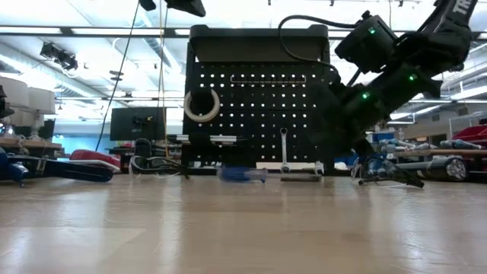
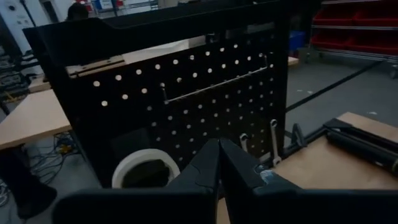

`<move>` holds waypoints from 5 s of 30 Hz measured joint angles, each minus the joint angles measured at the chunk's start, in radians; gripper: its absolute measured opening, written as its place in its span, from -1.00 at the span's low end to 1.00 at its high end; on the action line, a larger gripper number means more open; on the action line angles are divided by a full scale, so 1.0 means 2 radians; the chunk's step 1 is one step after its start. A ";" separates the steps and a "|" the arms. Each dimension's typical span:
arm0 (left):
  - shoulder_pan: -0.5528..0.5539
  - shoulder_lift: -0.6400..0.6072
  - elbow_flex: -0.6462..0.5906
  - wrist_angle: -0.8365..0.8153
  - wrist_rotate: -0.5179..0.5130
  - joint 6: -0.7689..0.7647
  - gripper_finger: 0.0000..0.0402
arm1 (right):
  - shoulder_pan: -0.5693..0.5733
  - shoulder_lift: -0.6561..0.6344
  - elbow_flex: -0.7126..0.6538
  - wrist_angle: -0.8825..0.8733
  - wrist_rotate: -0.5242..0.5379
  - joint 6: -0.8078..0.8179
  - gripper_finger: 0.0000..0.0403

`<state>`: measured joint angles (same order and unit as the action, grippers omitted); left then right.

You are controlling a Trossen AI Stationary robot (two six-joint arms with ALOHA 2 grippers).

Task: Hang tools onto peg board
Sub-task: Remove the black black utility knife blade dispenser from the black pegboard, then unhang the white masking tape from the black pegboard

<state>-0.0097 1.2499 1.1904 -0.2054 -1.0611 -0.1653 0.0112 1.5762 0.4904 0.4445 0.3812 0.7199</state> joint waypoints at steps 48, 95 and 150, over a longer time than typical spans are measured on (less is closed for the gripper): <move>0.172 -0.062 -0.365 0.341 0.097 -0.077 -0.26 | -0.038 -0.213 0.205 -0.301 -0.100 -0.166 0.07; 0.273 0.077 -0.257 0.305 0.174 -0.077 -0.04 | -0.039 -0.213 0.223 -0.302 -0.101 -0.161 0.07; 0.317 0.115 -0.257 0.415 0.254 -0.047 -0.90 | -0.038 -0.213 0.223 -0.298 -0.110 -0.148 0.07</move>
<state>0.6244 1.4809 0.6769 0.6239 -0.5536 -0.2600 -0.0650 1.1507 0.9360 -0.1516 0.1612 0.4240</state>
